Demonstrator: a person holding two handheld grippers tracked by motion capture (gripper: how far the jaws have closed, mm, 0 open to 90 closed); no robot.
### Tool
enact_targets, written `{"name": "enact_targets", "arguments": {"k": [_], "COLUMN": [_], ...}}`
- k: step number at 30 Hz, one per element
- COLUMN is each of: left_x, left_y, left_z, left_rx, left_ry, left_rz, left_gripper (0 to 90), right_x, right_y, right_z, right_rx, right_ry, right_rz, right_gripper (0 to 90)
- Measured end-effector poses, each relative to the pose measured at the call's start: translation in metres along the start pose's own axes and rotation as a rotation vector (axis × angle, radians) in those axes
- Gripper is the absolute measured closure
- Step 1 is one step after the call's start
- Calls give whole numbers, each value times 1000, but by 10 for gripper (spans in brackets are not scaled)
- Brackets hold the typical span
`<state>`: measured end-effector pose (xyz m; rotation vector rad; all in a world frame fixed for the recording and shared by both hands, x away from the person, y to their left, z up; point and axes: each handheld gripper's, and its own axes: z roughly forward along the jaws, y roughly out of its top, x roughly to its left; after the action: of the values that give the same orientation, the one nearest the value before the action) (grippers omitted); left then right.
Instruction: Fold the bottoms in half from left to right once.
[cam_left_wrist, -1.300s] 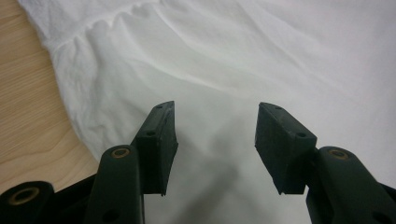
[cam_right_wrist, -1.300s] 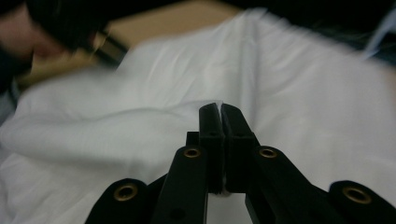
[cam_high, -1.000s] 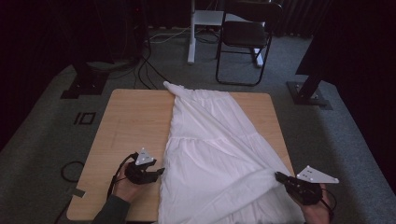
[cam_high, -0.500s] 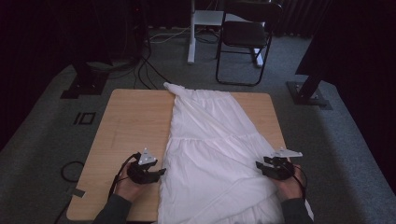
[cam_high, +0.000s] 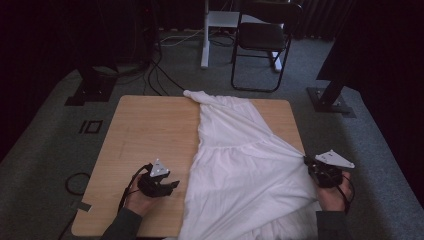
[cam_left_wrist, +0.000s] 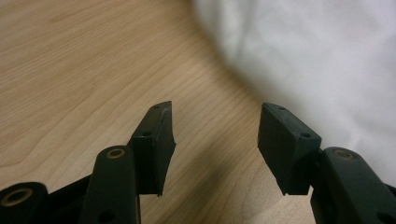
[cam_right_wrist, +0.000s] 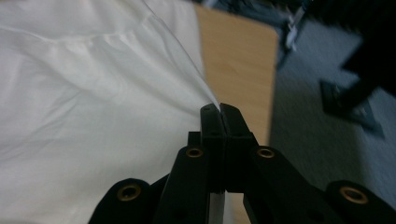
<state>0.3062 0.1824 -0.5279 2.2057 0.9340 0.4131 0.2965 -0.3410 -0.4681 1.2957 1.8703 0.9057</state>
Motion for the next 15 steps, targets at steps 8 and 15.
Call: {"name": "enact_targets", "arguments": {"k": [8,15], "left_x": [-15,-63], "left_y": [18,54], "left_z": [11,63], "left_rx": [-14,27], "left_ry": [-33,-90], "left_rz": [27,164], "left_gripper": [464,510], "right_x": [-20,-16], "right_y": [-54,-65], "right_z": [63,72], "right_rx": [215,236], "right_ry": [65,74], "right_rz": [103,123], "right_gripper": [879,874]}}
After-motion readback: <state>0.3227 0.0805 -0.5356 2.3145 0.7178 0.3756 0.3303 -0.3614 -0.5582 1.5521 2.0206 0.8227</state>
